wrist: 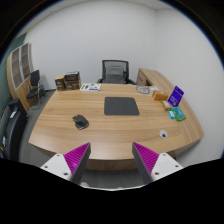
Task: Arrange mouse
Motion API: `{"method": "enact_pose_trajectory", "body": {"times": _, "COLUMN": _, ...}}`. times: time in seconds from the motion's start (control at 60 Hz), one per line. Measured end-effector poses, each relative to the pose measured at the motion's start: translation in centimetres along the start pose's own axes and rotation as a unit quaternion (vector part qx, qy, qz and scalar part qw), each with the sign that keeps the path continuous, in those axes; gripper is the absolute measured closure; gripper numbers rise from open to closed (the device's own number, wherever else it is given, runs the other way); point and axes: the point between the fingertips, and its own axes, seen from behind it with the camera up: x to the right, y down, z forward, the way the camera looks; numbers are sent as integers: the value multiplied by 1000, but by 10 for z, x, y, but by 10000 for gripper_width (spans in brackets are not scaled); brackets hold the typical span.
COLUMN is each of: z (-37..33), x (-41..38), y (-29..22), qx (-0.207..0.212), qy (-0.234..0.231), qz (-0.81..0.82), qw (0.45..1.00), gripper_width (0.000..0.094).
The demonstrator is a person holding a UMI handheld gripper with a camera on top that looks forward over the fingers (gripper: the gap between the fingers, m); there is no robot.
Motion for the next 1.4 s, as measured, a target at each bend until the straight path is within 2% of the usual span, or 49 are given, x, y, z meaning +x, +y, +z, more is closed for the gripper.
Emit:
{"method": "enact_pose_trajectory", "body": {"times": 0.4, "z": 66, "x": -54, "y": -20, "qx": 29, "qy": -48, "qz": -23, "qw": 998, "gripper_width": 77}}
{"method": "enact_pose_trajectory", "body": {"times": 0.683, "z": 142, "x": -118, "y": -26, "qx": 30, "qy": -74, "qz": -32, "qw": 996, "gripper_width": 72}}
{"method": "enact_pose_trajectory", "body": {"times": 0.933, "z": 212, "x": -162, "y": -30, "qx": 33, "qy": -73, "qz": -43, "qw": 996, "gripper_width": 74}}
{"method": "enact_pose_trajectory", "body": {"times": 1.4, "z": 330, "x": -190, "y": -23, "qx": 23, "qy": -48, "qz": -61, "qw": 997, "gripper_width": 73}}
